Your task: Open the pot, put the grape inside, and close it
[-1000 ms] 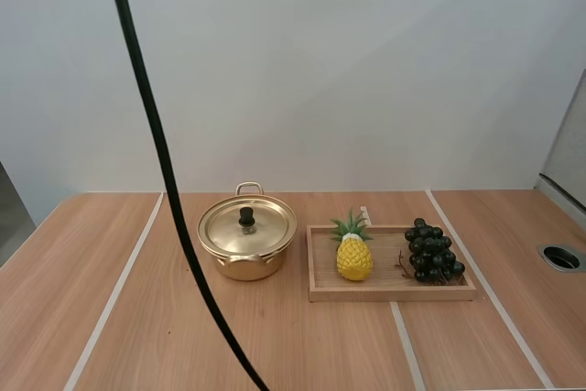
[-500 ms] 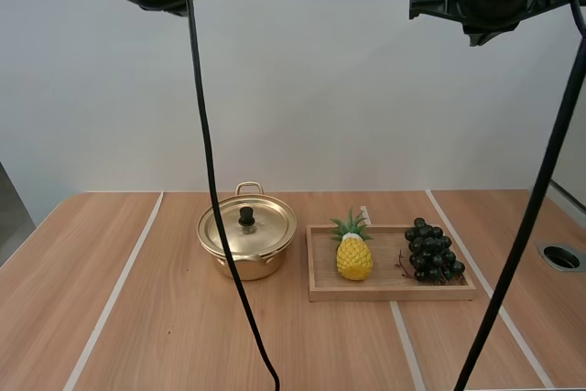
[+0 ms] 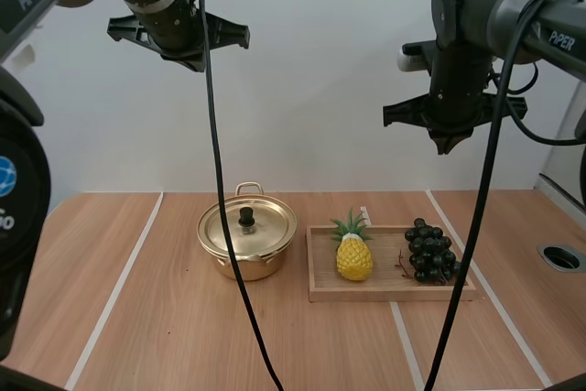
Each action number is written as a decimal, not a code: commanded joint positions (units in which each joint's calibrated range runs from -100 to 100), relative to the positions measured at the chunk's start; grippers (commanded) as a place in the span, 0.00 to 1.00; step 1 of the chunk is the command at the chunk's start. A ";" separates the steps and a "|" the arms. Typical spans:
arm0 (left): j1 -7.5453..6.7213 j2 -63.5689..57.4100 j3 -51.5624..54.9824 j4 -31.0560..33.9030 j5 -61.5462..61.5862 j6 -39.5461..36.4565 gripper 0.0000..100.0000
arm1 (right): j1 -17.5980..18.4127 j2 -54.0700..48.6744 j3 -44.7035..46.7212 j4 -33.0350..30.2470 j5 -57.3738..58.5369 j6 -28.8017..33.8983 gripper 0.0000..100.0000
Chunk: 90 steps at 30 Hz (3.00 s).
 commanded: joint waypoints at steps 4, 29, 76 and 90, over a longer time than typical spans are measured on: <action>-0.25 3.52 -0.33 -0.47 5.85 1.03 0.00 | -0.21 -0.32 2.80 -3.56 0.12 0.09 0.00; -1.00 9.21 -0.19 -1.21 10.32 6.71 1.00 | -0.21 0.84 3.03 -12.63 0.12 0.99 1.00; -1.00 13.87 19.71 -11.93 -7.34 19.14 1.00 | -0.21 0.84 3.03 -3.87 0.12 -3.09 1.00; -4.06 18.18 20.01 -6.20 -11.02 17.26 1.00 | -0.21 0.84 3.03 -3.87 0.12 -3.09 1.00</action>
